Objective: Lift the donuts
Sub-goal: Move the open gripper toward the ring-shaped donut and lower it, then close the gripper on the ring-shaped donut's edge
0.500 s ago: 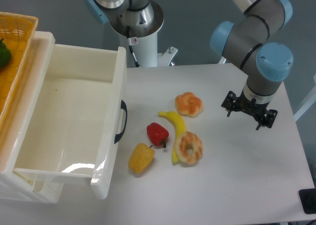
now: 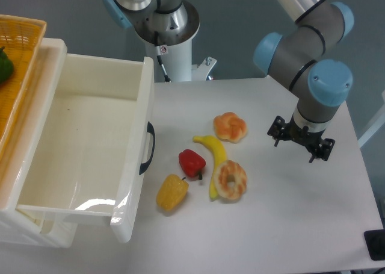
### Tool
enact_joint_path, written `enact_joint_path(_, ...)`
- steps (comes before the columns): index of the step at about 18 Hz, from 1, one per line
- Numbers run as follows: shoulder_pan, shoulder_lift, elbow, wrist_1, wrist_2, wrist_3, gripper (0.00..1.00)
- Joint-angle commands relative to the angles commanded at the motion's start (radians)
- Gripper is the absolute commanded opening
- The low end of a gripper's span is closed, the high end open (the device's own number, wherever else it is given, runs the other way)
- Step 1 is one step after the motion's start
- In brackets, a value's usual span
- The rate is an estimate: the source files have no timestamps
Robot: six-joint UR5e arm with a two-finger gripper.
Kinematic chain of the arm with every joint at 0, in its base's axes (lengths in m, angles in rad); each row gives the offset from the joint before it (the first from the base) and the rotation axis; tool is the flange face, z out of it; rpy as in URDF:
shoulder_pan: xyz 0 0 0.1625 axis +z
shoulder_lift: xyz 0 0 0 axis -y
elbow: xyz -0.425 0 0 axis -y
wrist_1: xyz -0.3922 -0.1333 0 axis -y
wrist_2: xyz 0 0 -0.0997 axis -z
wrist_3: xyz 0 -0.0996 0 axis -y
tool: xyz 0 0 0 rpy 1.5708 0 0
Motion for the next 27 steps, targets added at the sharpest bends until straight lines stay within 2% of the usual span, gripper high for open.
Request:
enact_joint_path(6,-0.048,0.017,-0.071,-0.001,0.002,-0.022,1.0)
enact_joint_path(9,-0.052,0.032,-0.077,-0.009,0.002,-0.028,1.0)
enact_joint_path(14,-0.075,0.064,-0.106,-0.015,-0.027,-0.121,1.0)
enact_joint_path(20,-0.143,0.043,-0.138,-0.014,-0.048,-0.125,1.0)
enact_joint_path(22,-0.16,0.04,-0.149,-0.015,-0.048,-0.125,0.96)
enact_joint_path(27,-0.178,0.017,-0.144,-0.014,-0.048,-0.126,0.7)
